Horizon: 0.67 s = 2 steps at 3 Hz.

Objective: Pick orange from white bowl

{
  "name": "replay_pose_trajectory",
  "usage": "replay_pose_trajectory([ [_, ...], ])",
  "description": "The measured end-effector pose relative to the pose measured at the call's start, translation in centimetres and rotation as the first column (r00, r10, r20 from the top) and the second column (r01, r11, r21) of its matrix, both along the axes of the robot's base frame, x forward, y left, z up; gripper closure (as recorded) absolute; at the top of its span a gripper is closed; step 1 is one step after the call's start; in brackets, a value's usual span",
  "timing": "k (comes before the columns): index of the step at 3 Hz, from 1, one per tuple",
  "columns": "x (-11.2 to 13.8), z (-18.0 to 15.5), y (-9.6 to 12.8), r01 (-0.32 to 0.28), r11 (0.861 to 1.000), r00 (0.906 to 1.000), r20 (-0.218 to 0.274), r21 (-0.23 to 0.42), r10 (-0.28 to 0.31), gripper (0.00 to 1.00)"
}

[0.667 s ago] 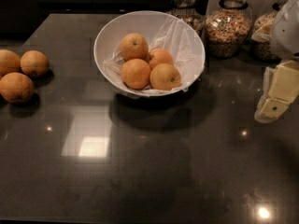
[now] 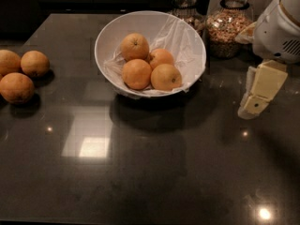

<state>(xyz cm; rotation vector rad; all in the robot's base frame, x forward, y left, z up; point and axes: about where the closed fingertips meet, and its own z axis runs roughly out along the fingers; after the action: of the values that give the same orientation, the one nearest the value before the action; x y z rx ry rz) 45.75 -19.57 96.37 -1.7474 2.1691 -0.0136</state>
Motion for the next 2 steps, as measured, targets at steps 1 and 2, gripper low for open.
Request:
replay_pose_trajectory([
  [1, 2.5, -1.1, 3.0, -0.088, 0.993, 0.9961, 0.02, 0.081, 0.086, 0.0],
  [2, 4.9, -1.8, 5.7, -0.156, 0.975, 0.9876, 0.042, 0.16, 0.151, 0.0],
])
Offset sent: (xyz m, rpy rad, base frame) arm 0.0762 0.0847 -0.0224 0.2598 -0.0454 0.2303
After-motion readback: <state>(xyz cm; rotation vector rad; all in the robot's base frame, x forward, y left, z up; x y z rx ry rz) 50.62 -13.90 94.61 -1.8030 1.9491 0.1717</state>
